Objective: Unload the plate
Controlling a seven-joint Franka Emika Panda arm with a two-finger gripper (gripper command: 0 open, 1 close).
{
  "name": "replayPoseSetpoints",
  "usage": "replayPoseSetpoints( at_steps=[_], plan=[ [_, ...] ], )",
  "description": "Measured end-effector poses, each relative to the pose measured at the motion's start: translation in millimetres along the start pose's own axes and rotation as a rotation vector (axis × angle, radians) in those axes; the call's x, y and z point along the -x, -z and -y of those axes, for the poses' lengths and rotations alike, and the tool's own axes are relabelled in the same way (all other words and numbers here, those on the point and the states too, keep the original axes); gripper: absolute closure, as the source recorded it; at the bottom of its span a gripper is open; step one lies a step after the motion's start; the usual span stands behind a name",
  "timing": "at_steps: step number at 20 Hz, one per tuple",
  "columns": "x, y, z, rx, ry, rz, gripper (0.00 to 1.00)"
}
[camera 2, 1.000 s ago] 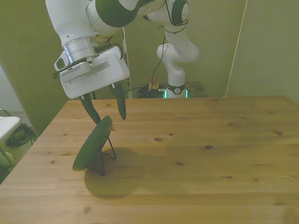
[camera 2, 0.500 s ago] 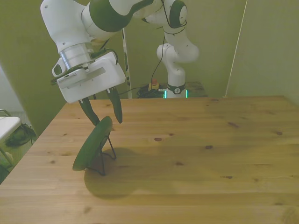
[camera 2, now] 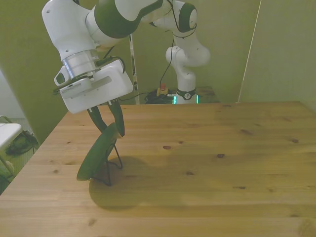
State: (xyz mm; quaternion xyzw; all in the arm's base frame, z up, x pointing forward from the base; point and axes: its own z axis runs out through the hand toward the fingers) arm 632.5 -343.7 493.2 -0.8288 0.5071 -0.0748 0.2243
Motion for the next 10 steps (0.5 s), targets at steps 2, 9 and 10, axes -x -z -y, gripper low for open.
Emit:
replayPoseSetpoints(
  at_steps=[2,9,10],
  plan=[
    [-1,1,-1,0.0,-0.003,-0.001,1.0],
    [-10,2,-11,0.006,-0.021,-0.009,1.0],
    [-11,4,-12,0.007,-0.021,-0.013,1.0]
  ],
)
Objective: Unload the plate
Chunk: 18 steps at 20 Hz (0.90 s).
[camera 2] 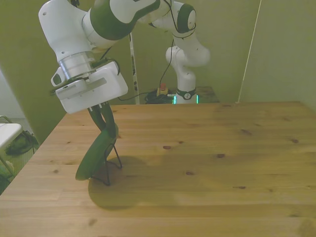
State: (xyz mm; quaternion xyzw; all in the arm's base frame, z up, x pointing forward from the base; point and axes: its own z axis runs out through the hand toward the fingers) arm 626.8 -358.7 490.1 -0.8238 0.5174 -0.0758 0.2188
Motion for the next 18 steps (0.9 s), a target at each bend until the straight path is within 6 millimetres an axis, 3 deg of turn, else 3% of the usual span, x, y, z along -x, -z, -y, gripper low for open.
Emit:
replayPoseSetpoints(
  at_steps=[11,18],
  plan=[
    [-5,11,-3,-0.002,-0.003,-0.023,1.0],
    [2,49,5,-0.018,-0.007,-0.074,1.0]
  ],
)
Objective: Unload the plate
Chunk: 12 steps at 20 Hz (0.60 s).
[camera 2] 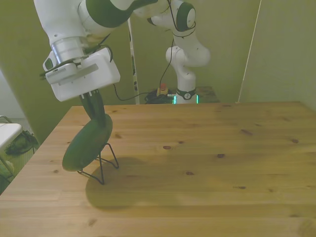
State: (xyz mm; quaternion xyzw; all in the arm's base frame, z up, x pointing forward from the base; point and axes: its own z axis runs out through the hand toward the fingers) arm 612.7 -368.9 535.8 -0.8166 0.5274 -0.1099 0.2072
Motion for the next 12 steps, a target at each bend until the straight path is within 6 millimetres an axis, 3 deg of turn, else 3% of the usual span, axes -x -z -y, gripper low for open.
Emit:
replayPoseSetpoints(
  at_steps=[3,5,9,12],
  plan=[
    [13,25,9,0.011,0.017,-0.036,1.0],
    [31,45,19,0.025,0.041,-0.063,1.0],
    [89,75,35,0.058,0.087,-0.108,1.0],
    [131,81,45,0.117,0.097,-0.122,1.0]
  ],
)
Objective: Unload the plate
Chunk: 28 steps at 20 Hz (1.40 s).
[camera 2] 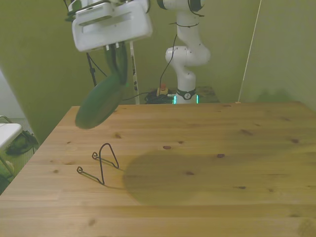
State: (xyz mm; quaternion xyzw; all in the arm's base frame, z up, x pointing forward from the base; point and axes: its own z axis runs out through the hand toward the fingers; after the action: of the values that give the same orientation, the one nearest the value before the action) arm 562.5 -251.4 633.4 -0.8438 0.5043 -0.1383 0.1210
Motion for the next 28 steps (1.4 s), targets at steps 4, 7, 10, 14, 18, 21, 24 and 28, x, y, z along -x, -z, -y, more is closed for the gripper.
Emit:
replayPoseSetpoints(
  at_steps=[4,7,10,14,18,21,24,28],
  plan=[
    [37,-32,33,0.116,-0.009,0.006,1.0],
    [56,-80,68,0.201,-0.028,0.024,1.0],
    [69,-123,102,0.26,-0.045,0.024,1.0],
    [79,-198,129,0.338,-0.105,0.017,1.0],
    [71,-261,134,0.384,-0.165,0.009,1.0],
    [63,-282,136,0.389,-0.185,-0.006,1.0],
    [59,-284,139,0.374,-0.185,-0.019,0.0],
    [58,-285,142,0.35,-0.177,-0.033,0.0]
  ],
)
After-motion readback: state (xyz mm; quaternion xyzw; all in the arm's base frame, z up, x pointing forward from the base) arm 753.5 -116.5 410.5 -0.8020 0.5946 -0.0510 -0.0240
